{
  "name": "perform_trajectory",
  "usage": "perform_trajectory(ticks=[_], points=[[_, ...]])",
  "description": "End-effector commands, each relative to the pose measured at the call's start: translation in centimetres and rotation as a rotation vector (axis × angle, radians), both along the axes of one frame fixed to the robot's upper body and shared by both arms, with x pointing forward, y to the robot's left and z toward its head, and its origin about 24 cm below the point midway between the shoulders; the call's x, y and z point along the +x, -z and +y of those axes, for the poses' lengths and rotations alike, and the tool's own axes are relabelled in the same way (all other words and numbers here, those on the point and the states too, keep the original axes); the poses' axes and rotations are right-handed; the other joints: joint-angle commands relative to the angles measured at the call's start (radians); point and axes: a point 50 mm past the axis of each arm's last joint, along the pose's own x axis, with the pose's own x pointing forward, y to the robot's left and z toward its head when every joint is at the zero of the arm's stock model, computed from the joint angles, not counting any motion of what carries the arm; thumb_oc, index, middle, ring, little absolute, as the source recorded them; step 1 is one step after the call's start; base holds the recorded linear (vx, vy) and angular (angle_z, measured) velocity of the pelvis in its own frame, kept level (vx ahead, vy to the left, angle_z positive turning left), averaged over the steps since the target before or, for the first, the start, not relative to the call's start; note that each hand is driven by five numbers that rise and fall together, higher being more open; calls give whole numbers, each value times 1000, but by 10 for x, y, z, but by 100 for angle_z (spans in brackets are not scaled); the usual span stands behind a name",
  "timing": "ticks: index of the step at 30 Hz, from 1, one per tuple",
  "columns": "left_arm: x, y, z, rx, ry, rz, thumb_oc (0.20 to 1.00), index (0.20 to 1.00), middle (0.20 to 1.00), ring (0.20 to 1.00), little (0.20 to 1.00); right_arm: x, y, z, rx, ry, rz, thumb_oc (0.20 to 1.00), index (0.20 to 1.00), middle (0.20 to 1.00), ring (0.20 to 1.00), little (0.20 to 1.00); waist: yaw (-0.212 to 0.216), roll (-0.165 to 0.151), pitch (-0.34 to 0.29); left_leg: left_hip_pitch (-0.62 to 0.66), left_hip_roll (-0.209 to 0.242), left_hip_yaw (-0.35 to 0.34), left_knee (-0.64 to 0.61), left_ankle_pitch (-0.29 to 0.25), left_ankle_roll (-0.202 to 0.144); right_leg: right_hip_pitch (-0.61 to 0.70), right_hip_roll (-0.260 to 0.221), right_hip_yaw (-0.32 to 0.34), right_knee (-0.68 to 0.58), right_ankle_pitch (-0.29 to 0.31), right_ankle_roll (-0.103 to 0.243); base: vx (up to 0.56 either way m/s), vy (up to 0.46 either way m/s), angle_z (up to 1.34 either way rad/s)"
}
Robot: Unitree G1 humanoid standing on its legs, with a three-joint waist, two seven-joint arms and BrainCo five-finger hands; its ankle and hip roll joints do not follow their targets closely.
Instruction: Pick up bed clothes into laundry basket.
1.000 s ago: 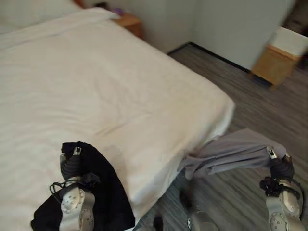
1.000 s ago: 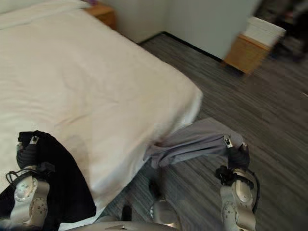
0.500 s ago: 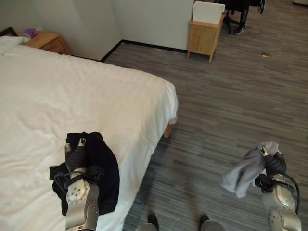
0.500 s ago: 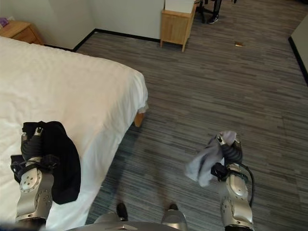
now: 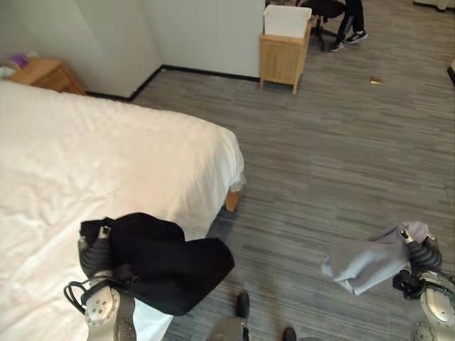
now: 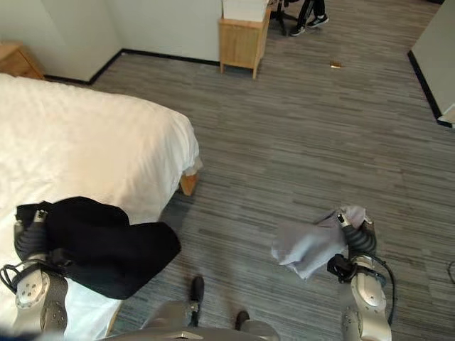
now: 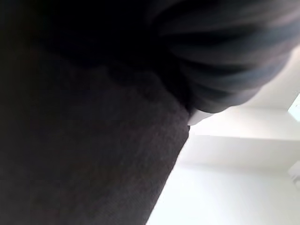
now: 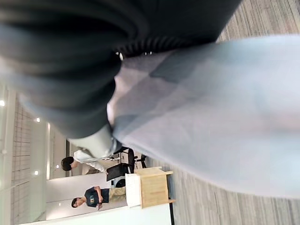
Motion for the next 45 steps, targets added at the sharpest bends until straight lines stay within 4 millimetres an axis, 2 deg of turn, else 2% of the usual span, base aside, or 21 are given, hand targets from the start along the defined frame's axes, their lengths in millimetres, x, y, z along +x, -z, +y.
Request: perform_trajectory(ticks=[1, 9, 12, 14, 18, 20, 23, 24, 25, 26, 27, 28, 31, 32, 34, 37, 38, 40, 42, 43, 45], points=[[8, -48, 11, 164, 0, -198, 200, 200, 200, 200, 200, 24, -39, 9, -59, -63, -213, 200, 200, 200, 200, 200, 16, -36, -35, 63, 5, -26, 26, -85, -35, -53, 20, -12, -52, 97, -9, 68, 70, 2], [13, -43, 6, 146, 34, -178, 200, 200, 200, 200, 200, 34, -44, 18, -59, -97, -238, 200, 200, 200, 200, 200, 20, -29, -48, 90, -1, -12, 3, -85, -22, -51, 4, 3, -52, 103, 0, 51, 90, -3], [16, -49, 17, 160, -14, -179, 200, 200, 200, 200, 200, 39, -51, 25, -71, -118, -266, 200, 200, 200, 200, 200, 20, -2, -49, 117, -4, 22, -2, -122, 4, -94, -37, 0, 121, 54, 28, 118, 201, -9], [24, -57, 17, 207, 8, -184, 200, 200, 200, 200, 200, 44, -54, 34, -77, -150, -277, 200, 200, 200, 200, 200, 2, 8, -3, 150, 7, 41, -7, -137, 19, -259, -86, -15, 327, 166, 73, 112, 63, -56], [30, -59, 12, 197, 48, -198, 200, 200, 200, 200, 200, 43, -52, 30, -57, -128, -275, 200, 200, 200, 200, 200, -34, 15, 3, 186, 29, 23, -15, -170, -1, -316, -62, -13, 191, 168, 58, 226, -92, -4], [38, -58, 6, 182, 82, -200, 200, 200, 200, 200, 200, 41, -49, 27, -46, -97, -271, 200, 200, 200, 200, 200, -73, 10, 7, 237, 40, 2, -15, -212, -22, -377, -52, 14, 47, 224, 71, 501, -193, 68], [38, -58, 6, 193, 80, -206, 200, 200, 200, 200, 200, 41, -48, 29, -49, -113, -266, 200, 200, 200, 200, 200, -71, 10, -17, 284, 63, 3, -15, -239, -47, -368, -76, -88, 13, 244, 79, 515, -262, -2], [36, -60, 6, 187, 70, -225, 200, 200, 200, 200, 200, 49, -50, 33, -49, -144, -277, 200, 200, 200, 200, 200, -69, 11, -28, 301, 127, 31, 82, -200, -73, -338, -56, -99, 86, 208, 42, 387, -276, -2], [37, -59, 4, 171, 72, -232, 200, 200, 200, 200, 200, 51, -54, 33, -56, -150, -289, 200, 200, 200, 200, 200, -66, 14, -24, 263, 141, 39, 197, -154, -87, -319, -48, -107, 105, 181, 24, 648, -589, -5], [41, -57, 1, 130, 83, -244, 200, 200, 200, 200, 200, 52, -63, 30, -62, -158, -329, 200, 200, 200, 200, 200, -54, -23, -6, 138, 158, 73, 560, -47, -100, -246, -58, -136, 109, 145, -26, 585, -595, 16], [35, -53, 2, 125, 86, -235, 200, 200, 200, 200, 200, 50, -59, 25, -60, -141, -302, 200, 200, 200, 200, 200, -20, -60, 15, 45, 123, 100, 724, -43, -100, -178, -63, -143, 92, 113, -49, 655, -589, 29], [33, -53, 3, 124, 85, -228, 200, 200, 200, 200, 200, 48, -57, 19, -77, -121, -284, 200, 200, 200, 200, 200, 4, -59, 28, -11, 125, 111, 766, -65, -102, -137, -52, -142, 82, 96, -52, 646, -370, 0], [32, -42, 5, 104, 81, -182, 200, 200, 200, 200, 200, 43, -62, 12, -71, -76, -305, 200, 200, 200, 200, 200, 82, -56, 35, -201, 54, 96, 558, -88, -74, 0, -19, -97, -8, 62, -43, 576, -145, -35], [32, -42, 5, 104, 83, -181, 200, 200, 200, 200, 200, 42, -61, 11, -71, -75, -304, 200, 200, 200, 200, 200, 81, -62, 33, -196, 47, 96, 541, -75, -72, 0, -25, -100, -13, 67, -43, 504, -23, -25], [31, -38, 3, 108, 86, -162, 200, 200, 200, 200, 200, 42, -59, 11, -80, -70, -298, 200, 200, 200, 200, 200, 99, -38, 14, -210, 32, 46, 272, -8, -71, 36, 6, -86, -24, 31, -39, 506, 24, -25], [29, -38, 5, 130, 83, -150, 200, 200, 200, 200, 200, 47, -63, 16, -121, -111, -294, 200, 200, 200, 200, 200, 116, -23, -6, -217, 28, 33, 62, 46, -87, 112, 21, -65, -32, -14, -33, 656, 17, -19], [25, -36, 8, 135, 63, -135, 200, 200, 200, 200, 200, 54, -65, 25, -128, -162, -297, 200, 200, 200, 200, 200, 130, -25, -24, -201, 31, 56, 82, 79, -91, 159, 13, -42, -21, -36, -19, 1004, 127, -13], [20, -34, 10, 133, 50, -129, 200, 200, 200, 200, 200, 55, -68, 34, -127, -206, -315, 200, 200, 200, 200, 200, 140, -36, -58, -176, 21, 78, 108, 56, -60, 179, -29, -30, 22, -45, 7, 685, 150, -41], [19, -32, 11, 143, 52, -108, 200, 200, 200, 200, 200, 56, -66, 39, -129, -220, -310, 200, 200, 200, 200, 200, 145, -65, -77, -135, -20, 87, 121, 17, -22, 149, -100, -25, 172, 54, 45, 430, 161, -84], [21, -35, 11, 151, 54, -114, 200, 200, 200, 200, 200, 59, -67, 44, -122, -231, -315, 200, 200, 200, 200, 200, 148, -69, -73, -108, -33, 96, 120, -1, 7, 81, -131, 2, 340, 190, 62, 477, 220, -62], [24, -43, 11, 166, 63, -138, 200, 200, 200, 200, 200, 59, -63, 49, -109, -251, -302, 200, 200, 200, 200, 200, 135, -43, -54, -36, -28, 95, 111, -42, 48, -21, -166, 9, 568, 348, 71, 453, 264, -16]])
